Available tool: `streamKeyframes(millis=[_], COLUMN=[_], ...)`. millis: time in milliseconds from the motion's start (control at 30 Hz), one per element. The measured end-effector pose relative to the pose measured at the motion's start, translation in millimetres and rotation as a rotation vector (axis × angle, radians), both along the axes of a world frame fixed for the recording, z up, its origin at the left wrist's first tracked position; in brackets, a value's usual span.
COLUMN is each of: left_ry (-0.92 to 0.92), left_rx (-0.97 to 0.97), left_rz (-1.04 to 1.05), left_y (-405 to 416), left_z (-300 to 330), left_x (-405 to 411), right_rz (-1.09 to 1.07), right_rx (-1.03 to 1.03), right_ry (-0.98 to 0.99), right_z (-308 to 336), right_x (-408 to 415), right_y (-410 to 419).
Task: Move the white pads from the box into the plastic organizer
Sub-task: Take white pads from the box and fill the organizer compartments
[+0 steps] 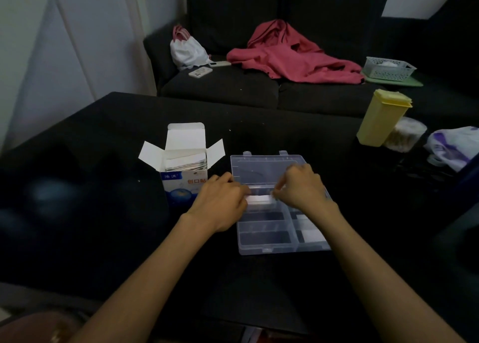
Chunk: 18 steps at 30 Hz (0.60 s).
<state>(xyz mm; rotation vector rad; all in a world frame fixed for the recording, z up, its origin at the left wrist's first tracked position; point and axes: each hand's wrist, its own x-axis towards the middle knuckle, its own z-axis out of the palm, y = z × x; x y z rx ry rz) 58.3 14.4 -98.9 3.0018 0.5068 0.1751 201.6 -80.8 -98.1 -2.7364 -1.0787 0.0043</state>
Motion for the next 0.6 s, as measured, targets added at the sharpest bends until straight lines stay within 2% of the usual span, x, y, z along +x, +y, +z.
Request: streamKeyframes(millis=[100, 300, 467, 600], left_ry=[0.004, -0.006, -0.003, -0.025], left_rx=[0.023, 0.064, 0.052, 0.059], left_rz=[0.006, 0.003, -0.002, 0.009], left_y=[-1, -2, -2, -3], left_z=[0, 0, -1, 0], left_x=[0, 1, 1, -1], right_rz=[-0.012, 0.031, 0.008, 0.028], right_rx=[-0.042, -0.250, -0.189, -0.180], right_ry=[-0.006, -0.039, 0.092, 0.042], right_z=[0, 9, 7, 7], right_x=[-4, -13, -9, -7], right_y=[0, 4, 3, 2])
